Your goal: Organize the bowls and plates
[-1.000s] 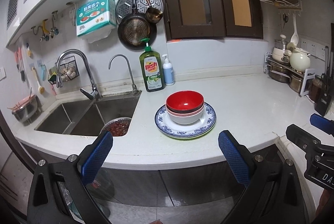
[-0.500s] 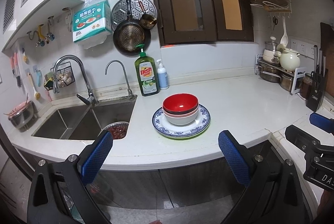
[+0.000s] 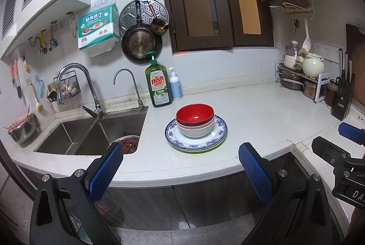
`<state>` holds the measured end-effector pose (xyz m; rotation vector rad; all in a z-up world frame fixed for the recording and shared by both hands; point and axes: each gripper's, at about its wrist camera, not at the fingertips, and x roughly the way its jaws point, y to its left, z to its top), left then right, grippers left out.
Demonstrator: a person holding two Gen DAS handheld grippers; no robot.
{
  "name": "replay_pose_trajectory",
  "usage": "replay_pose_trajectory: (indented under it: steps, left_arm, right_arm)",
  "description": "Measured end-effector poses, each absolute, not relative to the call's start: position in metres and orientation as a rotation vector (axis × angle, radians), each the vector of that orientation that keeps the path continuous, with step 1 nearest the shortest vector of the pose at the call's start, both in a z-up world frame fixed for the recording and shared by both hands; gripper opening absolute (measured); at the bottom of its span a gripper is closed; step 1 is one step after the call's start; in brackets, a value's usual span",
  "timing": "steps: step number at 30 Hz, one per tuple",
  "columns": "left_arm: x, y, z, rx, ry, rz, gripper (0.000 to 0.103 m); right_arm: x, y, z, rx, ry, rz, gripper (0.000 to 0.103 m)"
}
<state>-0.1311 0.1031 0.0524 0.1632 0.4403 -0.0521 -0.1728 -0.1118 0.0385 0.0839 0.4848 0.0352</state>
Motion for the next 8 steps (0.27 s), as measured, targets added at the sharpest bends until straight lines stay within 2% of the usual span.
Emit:
replay_pose_trajectory:
  steps: [8]
  left_arm:
    - [-0.1355, 0.1036, 0.0539, 0.162, 0.429, -0.043, 0.103]
  right_arm:
    - [-0.1773, -0.1146, 0.0403, 0.078, 0.479, 0.045, 0.082]
